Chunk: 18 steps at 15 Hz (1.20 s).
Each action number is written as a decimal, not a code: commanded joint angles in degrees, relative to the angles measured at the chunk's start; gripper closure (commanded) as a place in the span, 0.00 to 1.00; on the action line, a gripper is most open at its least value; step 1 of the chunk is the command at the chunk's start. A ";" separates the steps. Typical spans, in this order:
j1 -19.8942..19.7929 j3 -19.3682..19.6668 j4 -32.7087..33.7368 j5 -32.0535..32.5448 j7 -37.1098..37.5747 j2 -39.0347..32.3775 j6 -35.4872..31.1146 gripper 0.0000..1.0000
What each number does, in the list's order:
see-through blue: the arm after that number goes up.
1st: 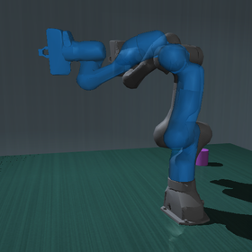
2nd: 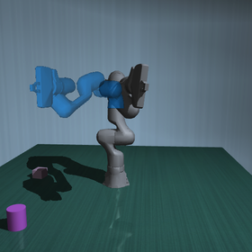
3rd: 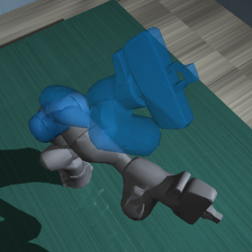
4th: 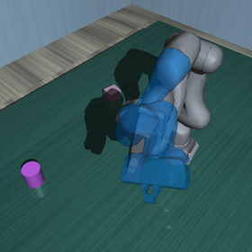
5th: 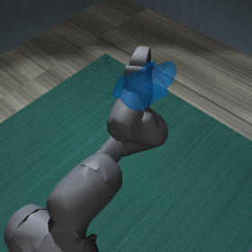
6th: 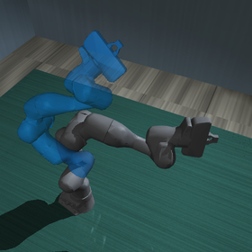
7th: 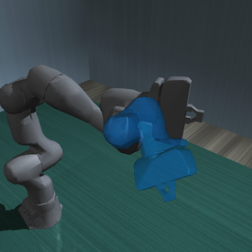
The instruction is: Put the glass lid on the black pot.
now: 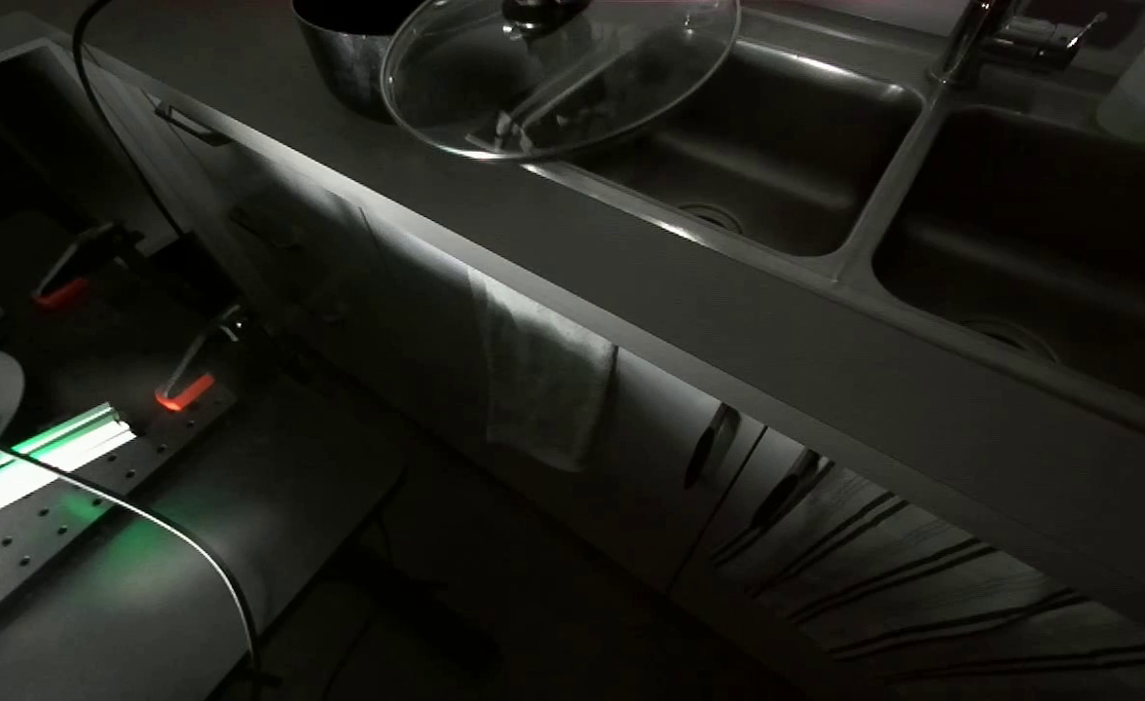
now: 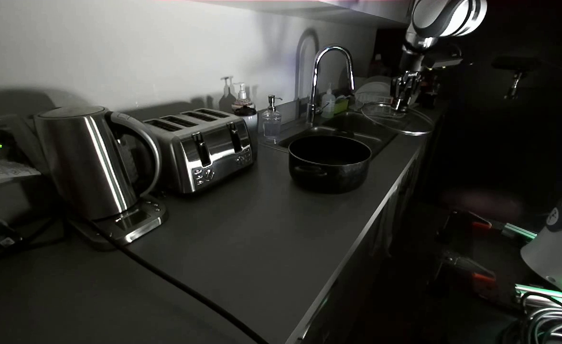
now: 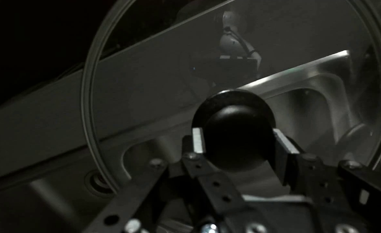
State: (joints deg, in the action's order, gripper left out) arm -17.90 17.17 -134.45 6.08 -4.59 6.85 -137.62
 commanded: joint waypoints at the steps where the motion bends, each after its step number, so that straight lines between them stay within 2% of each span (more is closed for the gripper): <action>1: 1.72 -2.17 -2.55 1.96 -0.57 7.30 1.72 0.75; 7: 6.80 -6.89 -1.20 0.53 -1.10 8.82 4.60 0.75; 13: 12.12 -9.89 2.16 -2.93 -2.28 5.34 8.24 0.75; 18: 14.13 -11.23 6.09 -4.95 -2.12 0.94 11.73 0.75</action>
State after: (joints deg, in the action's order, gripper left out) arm -4.47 6.39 -132.90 3.09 -4.91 10.69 -129.31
